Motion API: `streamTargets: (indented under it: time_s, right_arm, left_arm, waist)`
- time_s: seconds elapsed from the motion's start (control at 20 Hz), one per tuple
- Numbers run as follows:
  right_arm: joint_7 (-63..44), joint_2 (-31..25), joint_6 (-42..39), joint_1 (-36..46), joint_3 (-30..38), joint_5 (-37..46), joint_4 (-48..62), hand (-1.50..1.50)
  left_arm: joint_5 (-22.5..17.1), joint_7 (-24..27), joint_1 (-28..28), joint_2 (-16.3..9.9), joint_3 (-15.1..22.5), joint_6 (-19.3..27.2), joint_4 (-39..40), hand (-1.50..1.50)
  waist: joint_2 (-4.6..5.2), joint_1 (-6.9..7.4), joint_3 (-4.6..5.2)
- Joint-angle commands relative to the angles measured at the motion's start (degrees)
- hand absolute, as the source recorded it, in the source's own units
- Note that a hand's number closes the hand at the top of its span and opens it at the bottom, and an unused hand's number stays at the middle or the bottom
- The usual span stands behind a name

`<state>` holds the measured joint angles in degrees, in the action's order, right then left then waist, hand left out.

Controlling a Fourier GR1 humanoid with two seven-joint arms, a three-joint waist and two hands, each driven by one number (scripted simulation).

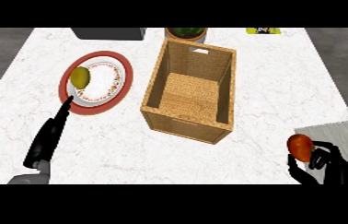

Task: Pick the tomato from the placemat and place it in the basket

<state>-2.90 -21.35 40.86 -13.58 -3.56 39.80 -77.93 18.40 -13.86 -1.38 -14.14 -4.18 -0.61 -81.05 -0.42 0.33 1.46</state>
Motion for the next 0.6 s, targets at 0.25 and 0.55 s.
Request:
streamTargets:
  time_s: [0.25, 0.55]
  right_arm:
    - [-14.9, -1.0, -4.1, -7.3, -3.9, 17.7, -27.5, 1.50]
    - [-24.3, 0.0, -16.9, -10.5, -9.5, 23.3, -50.7, 1.50]
  left_arm:
    - [-0.6, -0.1, 1.8, -0.8, -2.2, 0.8, -0.1, 0.00]
    - [-1.4, 0.0, 2.0, -1.4, -2.7, -0.2, -0.3, 0.00]
  waist:
    - [-0.66, -3.23, -0.32]
    - [-0.56, -2.95, -0.55]
